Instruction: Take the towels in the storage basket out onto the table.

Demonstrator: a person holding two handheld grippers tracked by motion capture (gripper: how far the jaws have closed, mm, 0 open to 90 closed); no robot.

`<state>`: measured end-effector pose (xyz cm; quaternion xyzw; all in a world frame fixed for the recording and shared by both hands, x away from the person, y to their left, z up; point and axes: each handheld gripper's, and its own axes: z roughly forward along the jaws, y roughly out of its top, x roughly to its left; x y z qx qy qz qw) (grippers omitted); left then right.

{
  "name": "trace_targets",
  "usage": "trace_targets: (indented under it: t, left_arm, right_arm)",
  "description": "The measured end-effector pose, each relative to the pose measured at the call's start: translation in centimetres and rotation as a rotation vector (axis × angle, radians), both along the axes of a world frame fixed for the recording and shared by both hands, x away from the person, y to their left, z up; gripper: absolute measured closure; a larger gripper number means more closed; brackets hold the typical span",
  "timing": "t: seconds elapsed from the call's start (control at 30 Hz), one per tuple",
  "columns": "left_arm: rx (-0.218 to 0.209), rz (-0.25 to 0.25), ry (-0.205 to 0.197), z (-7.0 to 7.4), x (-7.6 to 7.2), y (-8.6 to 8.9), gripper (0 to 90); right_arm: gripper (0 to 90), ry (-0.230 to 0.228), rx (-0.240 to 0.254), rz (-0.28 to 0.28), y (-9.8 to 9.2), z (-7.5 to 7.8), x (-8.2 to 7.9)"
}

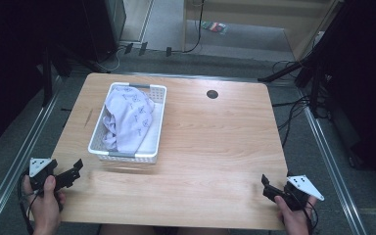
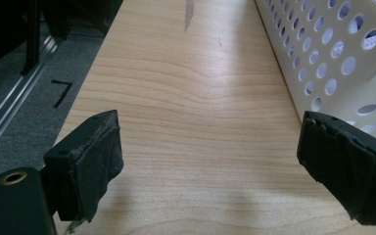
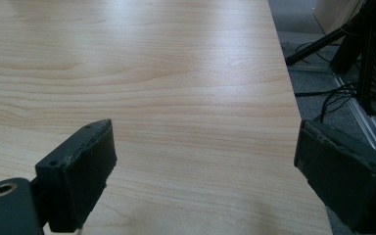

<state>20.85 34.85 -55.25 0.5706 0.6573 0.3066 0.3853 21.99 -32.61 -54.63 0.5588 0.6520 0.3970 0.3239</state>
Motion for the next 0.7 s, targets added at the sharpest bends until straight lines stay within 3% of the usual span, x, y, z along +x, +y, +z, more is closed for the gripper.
trace_targets:
  t: [0.2,0.4,0.43,0.53,0.7]
  left_arm:
    - [-0.012,0.01,0.012,0.0,0.2,0.1,9.9]
    - [0.01,-0.009,0.017,0.4,0.0,-0.1,9.0]
    - [0.007,0.002,0.013,0.6,0.0,-0.1,8.5]
    - [0.058,-0.004,-0.005,1.6,0.1,-0.6,7.6]
    - [0.058,-0.063,-0.034,3.9,0.3,-1.7,3.0]
  right_arm:
    - [8.4,0.0,-0.002,-0.002,0.0,0.0,0.0]
    - [8.5,0.0,-0.004,-0.003,0.1,0.0,0.0]
    - [8.5,0.0,-0.004,-0.003,0.0,0.0,0.0]
    - [8.5,0.0,-0.003,-0.005,0.0,0.0,0.0]
    - [8.5,0.0,-0.003,-0.006,0.0,0.0,0.0]
